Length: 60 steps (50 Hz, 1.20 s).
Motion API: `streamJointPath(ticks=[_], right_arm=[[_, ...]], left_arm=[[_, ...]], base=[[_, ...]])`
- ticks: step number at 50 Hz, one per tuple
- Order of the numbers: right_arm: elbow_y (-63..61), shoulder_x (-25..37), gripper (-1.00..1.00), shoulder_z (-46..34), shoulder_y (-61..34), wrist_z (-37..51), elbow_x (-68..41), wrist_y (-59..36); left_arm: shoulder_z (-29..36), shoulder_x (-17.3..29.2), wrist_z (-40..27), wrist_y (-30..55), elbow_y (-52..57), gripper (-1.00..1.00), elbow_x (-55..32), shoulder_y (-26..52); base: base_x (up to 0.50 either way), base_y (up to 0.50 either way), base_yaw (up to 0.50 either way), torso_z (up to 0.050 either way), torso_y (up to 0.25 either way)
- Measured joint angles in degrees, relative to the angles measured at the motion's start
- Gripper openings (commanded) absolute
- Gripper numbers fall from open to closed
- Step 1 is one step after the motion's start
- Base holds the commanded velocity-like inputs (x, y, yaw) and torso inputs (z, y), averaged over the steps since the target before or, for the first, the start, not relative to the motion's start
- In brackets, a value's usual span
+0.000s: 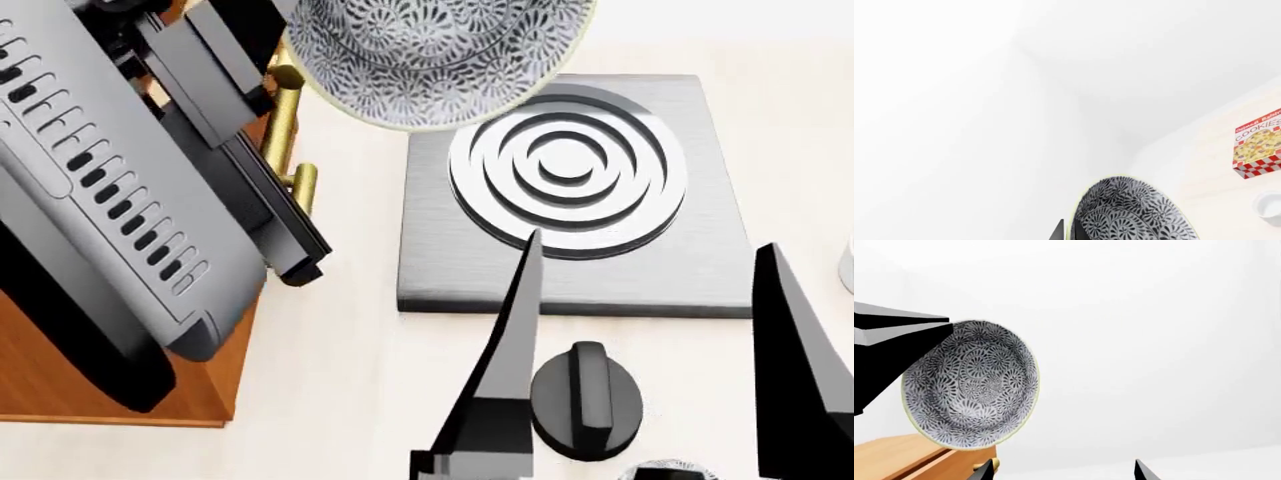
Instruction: Pick the akita bowl on the wooden cabinet and place it on the plate.
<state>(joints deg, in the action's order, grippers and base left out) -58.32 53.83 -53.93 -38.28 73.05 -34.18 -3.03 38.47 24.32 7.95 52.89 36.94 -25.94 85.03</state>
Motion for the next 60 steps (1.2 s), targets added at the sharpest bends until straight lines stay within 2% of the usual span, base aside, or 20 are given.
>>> streamJointPath(ticks=[32,60], right_arm=[[0.4,-0.3,1.0,-0.2,-1.3,0.8,-1.5,0.3],[1.1,-0.2,1.0,-0.9,-1.1,1.0,-1.2,1.4]], left_arm=[[0.8,0.1,-2.0,-1.4,4.1,-1.0,-1.5,-6.4],[0.1,-0.2,-4.0,-0.5,8.1,-1.0,-3.9,-8.9]], base=[[0.0,0.0,0.0,0.0,0.0],[0.0,0.0,0.0,0.0,0.0]])
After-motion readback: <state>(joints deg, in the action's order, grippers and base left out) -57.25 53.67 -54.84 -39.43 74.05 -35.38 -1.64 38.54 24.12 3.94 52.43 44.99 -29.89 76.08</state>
